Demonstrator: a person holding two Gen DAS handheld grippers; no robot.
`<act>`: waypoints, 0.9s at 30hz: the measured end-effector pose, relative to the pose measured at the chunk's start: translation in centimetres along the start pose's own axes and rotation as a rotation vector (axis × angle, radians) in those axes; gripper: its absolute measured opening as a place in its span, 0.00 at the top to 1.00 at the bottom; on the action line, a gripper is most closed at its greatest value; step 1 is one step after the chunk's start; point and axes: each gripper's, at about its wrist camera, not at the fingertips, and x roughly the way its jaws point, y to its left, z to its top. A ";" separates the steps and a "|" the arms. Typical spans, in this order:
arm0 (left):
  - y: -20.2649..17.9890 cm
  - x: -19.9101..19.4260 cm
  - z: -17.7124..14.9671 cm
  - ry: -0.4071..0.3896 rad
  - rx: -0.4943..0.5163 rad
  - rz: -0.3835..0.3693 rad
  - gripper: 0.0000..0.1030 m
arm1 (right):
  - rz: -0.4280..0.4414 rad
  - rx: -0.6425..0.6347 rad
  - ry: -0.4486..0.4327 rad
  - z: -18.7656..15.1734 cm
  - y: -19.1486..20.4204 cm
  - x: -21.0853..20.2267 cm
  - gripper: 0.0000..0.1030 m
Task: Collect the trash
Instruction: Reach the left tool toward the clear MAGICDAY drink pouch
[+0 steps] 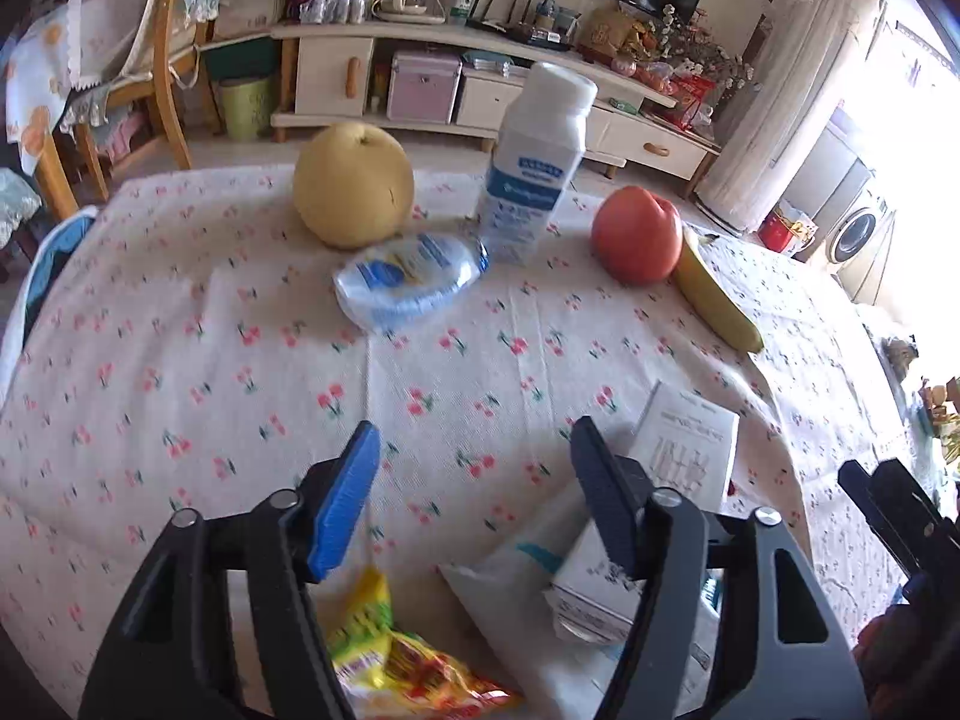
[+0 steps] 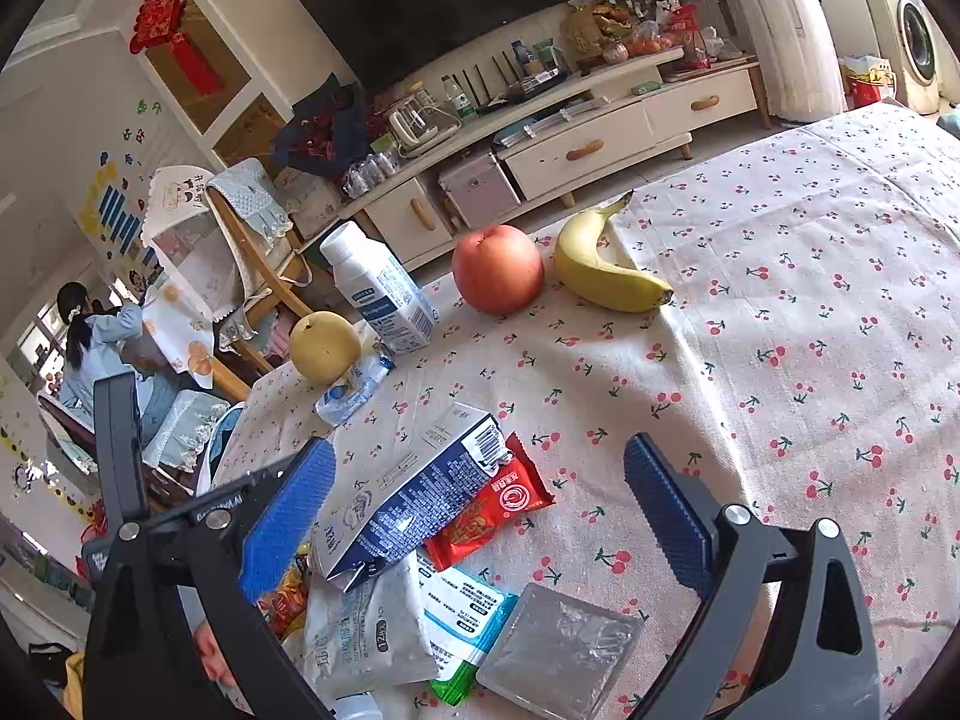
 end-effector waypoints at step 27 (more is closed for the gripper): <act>3.5 9.8 6.8 0.139 0.096 0.101 0.40 | 0.021 -0.018 0.034 -0.2 0.9 2.3 0.07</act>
